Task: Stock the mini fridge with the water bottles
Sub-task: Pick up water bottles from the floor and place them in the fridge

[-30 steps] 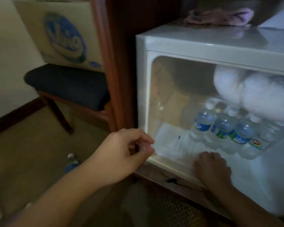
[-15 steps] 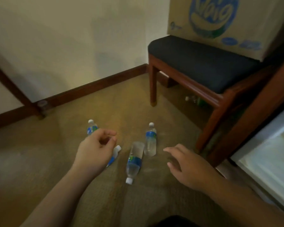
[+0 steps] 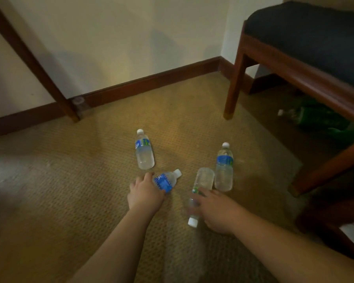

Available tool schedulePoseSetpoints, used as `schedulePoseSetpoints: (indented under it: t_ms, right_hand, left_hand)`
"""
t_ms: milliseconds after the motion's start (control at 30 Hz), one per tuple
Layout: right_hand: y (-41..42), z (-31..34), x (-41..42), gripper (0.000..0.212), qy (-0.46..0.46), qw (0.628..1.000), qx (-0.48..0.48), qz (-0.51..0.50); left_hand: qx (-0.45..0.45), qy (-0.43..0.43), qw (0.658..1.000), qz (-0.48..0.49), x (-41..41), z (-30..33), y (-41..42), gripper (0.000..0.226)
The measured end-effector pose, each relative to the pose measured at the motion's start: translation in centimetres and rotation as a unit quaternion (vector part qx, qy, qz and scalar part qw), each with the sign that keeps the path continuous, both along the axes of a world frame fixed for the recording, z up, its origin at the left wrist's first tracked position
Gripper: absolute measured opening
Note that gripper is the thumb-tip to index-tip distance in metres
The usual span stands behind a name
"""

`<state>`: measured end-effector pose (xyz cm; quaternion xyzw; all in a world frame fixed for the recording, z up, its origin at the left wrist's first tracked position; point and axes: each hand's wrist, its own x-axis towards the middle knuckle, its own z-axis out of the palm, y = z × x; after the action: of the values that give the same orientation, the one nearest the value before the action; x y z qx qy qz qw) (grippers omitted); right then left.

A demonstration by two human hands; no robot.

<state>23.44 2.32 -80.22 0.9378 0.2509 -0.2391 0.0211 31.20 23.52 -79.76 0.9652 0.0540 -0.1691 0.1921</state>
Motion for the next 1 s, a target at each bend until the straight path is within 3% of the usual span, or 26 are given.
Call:
schedulePoseSetpoints:
  t_ms: [100, 167, 333, 433, 500, 567, 633, 667, 867, 1000]
  right_hand:
    - [0.9, -2.4, -0.5, 0.081, 0.030, 0.997, -0.047, 0.050]
    - [1.3, -3.9, -1.1, 0.083, 0.000, 0.998, -0.047, 0.039]
    - [1.5, -4.7, -2.0, 0.032, -0.116, 0.993, 0.026, -0.017]
    - [-0.5, -4.0, -2.6, 0.035, -0.172, 0.974, 0.129, -0.069]
    - [-1.8, -1.8, -2.9, 0.041, -0.184, 0.919, 0.286, -0.201]
    - [-3.2, 1.9, -3.3, 0.039, -0.133, 0.799, 0.440, -0.387]
    - [-4.8, 5.7, -4.4, 0.032, -0.086, 0.700, 0.511, -0.491]
    - [-5.6, 7.3, -5.3, 0.030, -0.084, 0.687, 0.514, -0.506]
    - [-10.1, 15.9, -13.2, 0.032, -0.148, 0.727, 0.449, -0.498]
    - [-12.9, 20.3, -18.5, 0.030, -0.250, 0.692, 0.411, -0.538]
  left_hand:
    - [0.042, 0.010, 0.997, -0.056, 1.5, -2.0, 0.4, 0.081]
    - [0.057, 0.038, 0.994, -0.089, 1.9, -3.5, 0.4, 0.089]
    - [0.125, 0.027, 0.987, -0.099, 2.5, -5.5, -0.2, 0.073]
    - [0.079, 0.004, 0.992, -0.094, 2.6, -5.3, -0.1, 0.053]
    - [0.006, -0.029, 0.995, -0.093, 2.0, -4.4, -0.7, 0.038]
    - [-0.072, -0.052, 0.992, -0.088, 0.9, -2.5, -1.9, 0.032]
    - [-0.152, -0.047, 0.984, -0.085, -0.3, 0.3, -3.7, 0.040]
    - [-0.188, -0.039, 0.977, -0.093, -0.8, 1.9, -4.8, 0.045]
    - [-0.278, -0.030, 0.925, -0.258, -3.4, 12.7, -12.1, 0.058]
    - [-0.312, -0.029, 0.868, -0.385, -6.1, 19.0, -17.3, 0.063]
